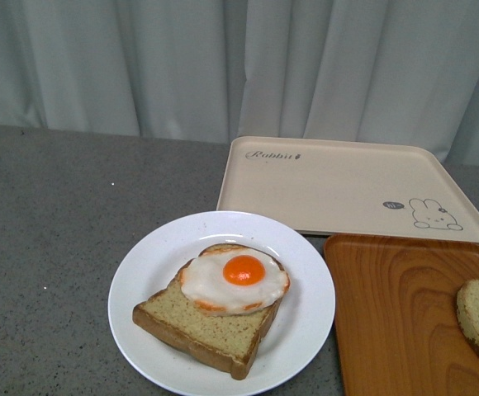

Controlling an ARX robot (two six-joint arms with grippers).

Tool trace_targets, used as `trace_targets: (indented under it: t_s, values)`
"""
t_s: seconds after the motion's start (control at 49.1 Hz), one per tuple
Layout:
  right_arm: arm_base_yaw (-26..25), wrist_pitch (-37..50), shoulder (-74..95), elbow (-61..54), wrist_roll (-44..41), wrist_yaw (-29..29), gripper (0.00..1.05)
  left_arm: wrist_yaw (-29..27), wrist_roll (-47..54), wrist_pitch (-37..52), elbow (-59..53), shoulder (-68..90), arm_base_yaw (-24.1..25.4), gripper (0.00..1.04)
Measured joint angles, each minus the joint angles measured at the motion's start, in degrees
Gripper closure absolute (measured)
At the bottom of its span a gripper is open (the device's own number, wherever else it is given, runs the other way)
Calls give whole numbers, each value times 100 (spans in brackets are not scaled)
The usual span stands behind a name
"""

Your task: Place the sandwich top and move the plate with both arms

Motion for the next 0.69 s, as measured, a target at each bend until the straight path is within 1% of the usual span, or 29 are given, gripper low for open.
trace_targets:
  t_s: [0.692]
  values:
    - [0, 0, 0, 2, 0, 0, 9, 0, 0, 0, 0, 0, 2, 6]
